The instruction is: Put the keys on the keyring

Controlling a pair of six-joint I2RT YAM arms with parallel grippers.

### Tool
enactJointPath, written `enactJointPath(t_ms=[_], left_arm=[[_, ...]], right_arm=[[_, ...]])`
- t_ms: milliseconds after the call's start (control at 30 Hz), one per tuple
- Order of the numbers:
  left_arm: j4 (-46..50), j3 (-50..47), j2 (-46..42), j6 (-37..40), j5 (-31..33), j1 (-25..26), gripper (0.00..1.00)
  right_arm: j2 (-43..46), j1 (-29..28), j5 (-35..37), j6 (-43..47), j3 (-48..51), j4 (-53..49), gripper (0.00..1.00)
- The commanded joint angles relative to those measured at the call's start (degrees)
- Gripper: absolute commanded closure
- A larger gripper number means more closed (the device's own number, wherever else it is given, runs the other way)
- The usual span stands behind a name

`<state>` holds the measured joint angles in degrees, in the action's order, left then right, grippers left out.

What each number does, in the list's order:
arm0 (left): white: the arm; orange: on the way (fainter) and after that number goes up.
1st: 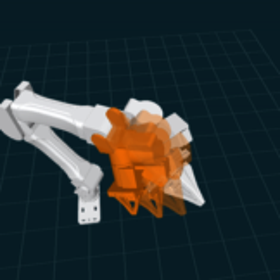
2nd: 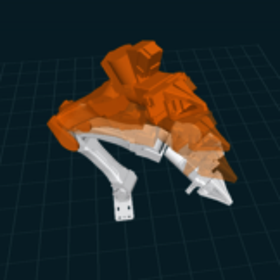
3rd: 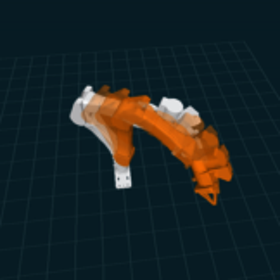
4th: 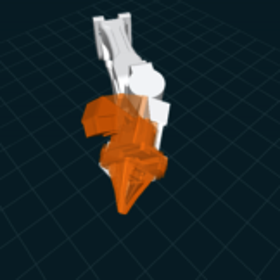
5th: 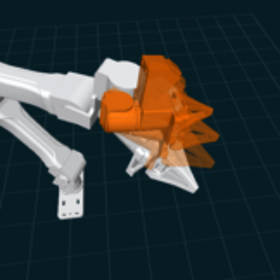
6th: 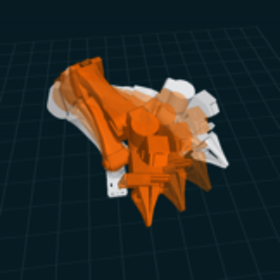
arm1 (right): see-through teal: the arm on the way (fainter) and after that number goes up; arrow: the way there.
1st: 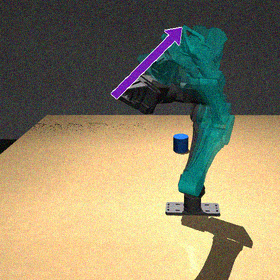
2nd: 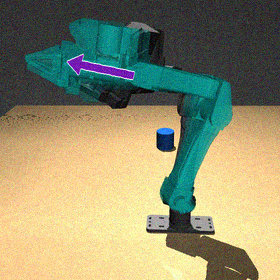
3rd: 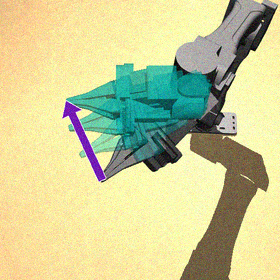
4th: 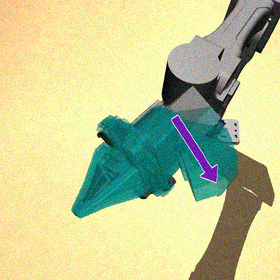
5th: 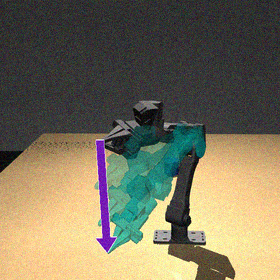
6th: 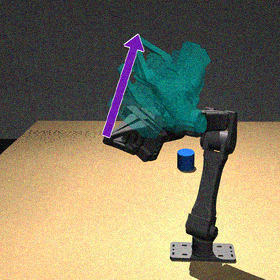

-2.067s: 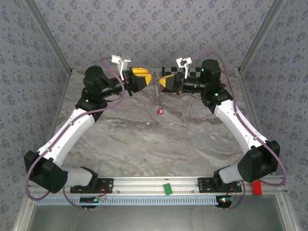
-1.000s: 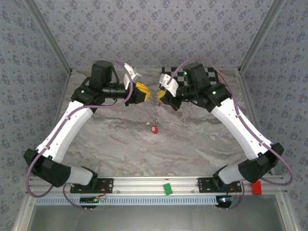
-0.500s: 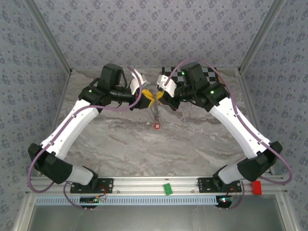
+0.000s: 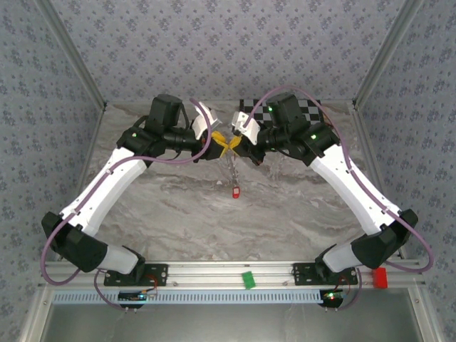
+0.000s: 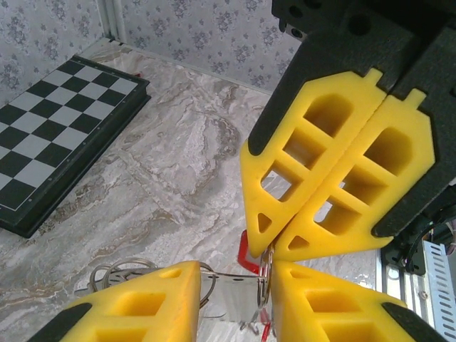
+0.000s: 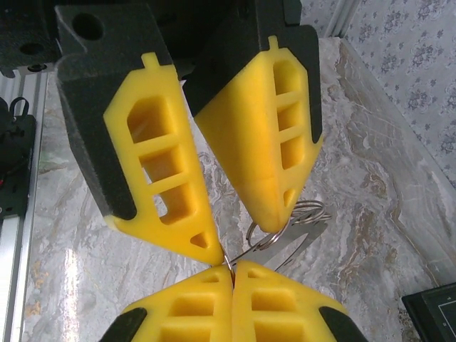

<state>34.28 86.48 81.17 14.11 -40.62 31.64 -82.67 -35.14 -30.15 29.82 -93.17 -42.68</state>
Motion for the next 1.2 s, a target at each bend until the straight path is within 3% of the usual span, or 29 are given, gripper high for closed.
enactJointPath(t_ms=[0, 200, 300, 367, 400, 833, 900, 933, 1167], left_arm=[[-2.5, 0.4, 0.2, 0.6, -3.2, 0.9, 0.69], [-1.6, 0.2, 0.5, 1.2, -4.3, 1.1, 0.82], [-1.1, 0.2, 0.5, 1.5, -4.3, 1.2, 0.82], [-0.2, 0.3, 0.5, 2.4, -4.4, 1.2, 0.98], [0.0, 0.2, 0.6, 2.5, -4.4, 1.2, 1.0], [-5.2, -2.1, -1.0, 0.7, -4.6, 1.1, 1.0], [-7.2, -2.9, -1.6, -0.1, -4.4, 1.0, 1.0], [-8.3, -3.3, -1.9, -0.7, -4.2, 1.0, 1.0], [-21.7, -7.9, -4.0, -9.5, -3.6, 0.3, 1.0]], right_arm=[[-0.1, -0.5, -3.9, -2.0, -1.2, 2.2, 1.0], [0.0, -0.3, -4.6, -2.9, -1.1, 2.8, 1.0], [0.1, -0.3, -5.1, -3.4, -1.0, 3.1, 1.0], [0.2, -0.1, -5.4, -3.8, -0.9, 3.3, 1.0], [0.2, 0.0, -5.6, -4.0, -0.9, 3.4, 1.0], [1.5, 1.7, -6.1, -6.6, 1.8, 6.1, 0.99], [1.8, 2.1, -6.4, -7.2, 2.6, 6.5, 0.8], [2.1, 2.6, -6.5, -7.8, 3.0, 6.9, 0.76], [4.4, 8.2, -10.4, -15.4, 7.1, 15.4, 0.72]])
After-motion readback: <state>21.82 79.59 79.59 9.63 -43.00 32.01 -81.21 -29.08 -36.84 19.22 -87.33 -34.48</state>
